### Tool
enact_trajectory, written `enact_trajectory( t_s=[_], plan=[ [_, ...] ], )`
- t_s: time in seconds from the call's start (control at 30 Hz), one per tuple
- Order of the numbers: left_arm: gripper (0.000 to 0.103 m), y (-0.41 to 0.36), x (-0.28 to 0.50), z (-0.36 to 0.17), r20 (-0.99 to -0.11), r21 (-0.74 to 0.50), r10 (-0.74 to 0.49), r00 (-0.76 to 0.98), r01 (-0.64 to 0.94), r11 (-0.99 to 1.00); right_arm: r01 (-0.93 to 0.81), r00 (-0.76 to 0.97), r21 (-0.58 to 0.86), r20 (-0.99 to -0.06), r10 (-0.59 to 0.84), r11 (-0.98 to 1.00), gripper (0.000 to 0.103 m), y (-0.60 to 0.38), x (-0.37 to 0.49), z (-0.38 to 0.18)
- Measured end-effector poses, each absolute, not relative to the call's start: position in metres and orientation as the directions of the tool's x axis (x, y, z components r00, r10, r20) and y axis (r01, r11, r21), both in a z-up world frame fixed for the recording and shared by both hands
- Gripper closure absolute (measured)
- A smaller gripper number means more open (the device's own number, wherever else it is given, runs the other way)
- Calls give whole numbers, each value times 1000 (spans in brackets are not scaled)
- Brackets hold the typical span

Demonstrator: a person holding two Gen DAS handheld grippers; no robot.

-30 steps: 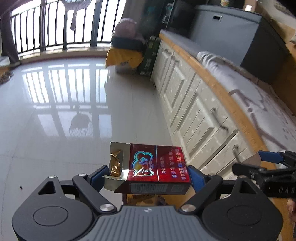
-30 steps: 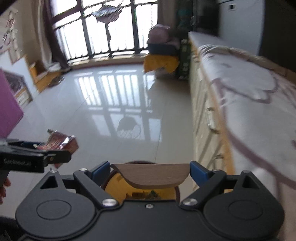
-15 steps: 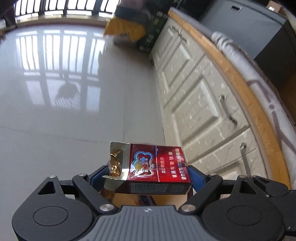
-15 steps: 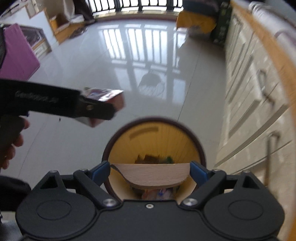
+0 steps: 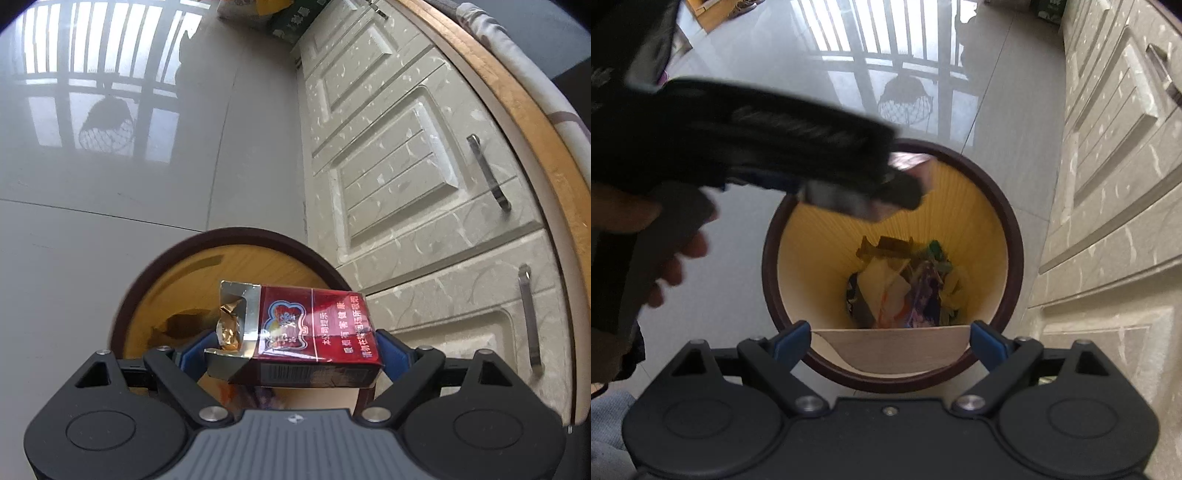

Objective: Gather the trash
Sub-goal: 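Open both tools to drop the red pack and wooden piece into the wastebasket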

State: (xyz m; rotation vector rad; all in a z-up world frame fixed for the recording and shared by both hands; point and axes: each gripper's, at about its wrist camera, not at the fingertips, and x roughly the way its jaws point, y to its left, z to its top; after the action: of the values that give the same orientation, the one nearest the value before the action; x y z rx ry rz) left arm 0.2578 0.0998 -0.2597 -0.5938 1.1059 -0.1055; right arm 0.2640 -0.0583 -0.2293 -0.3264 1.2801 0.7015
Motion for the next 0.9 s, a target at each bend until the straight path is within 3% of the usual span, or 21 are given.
enact_trajectory(
  t_s=[0.07,0.17,0.37,0.53,0.6,0.9],
  plan=[
    [12,99,263,-268,-803,-517,-381,459,-216,828,-630,120,159,-947,298,760,10,-59,266,-229],
    [0,97,268,-274,-815,-492,-360,455,-215,843,-612,126,173,-942,311,772,10,-62,270,-229],
    [0,104,265,-268,-826,-448,-325,461,-185,875,-569,128,219,-929,348,793,10,-66,275,-228],
    [0,114,254,-255,-843,-373,-266,468,-151,915,-475,69,343,-904,423,810,9,-73,281,-228],
    [0,116,250,-251,-850,-345,-245,466,-142,928,-455,55,376,-893,447,807,0,-74,281,-228],
    [0,124,236,-244,-882,-272,-184,434,-150,951,-485,94,291,-921,379,825,0,-70,274,-220]
  ],
)
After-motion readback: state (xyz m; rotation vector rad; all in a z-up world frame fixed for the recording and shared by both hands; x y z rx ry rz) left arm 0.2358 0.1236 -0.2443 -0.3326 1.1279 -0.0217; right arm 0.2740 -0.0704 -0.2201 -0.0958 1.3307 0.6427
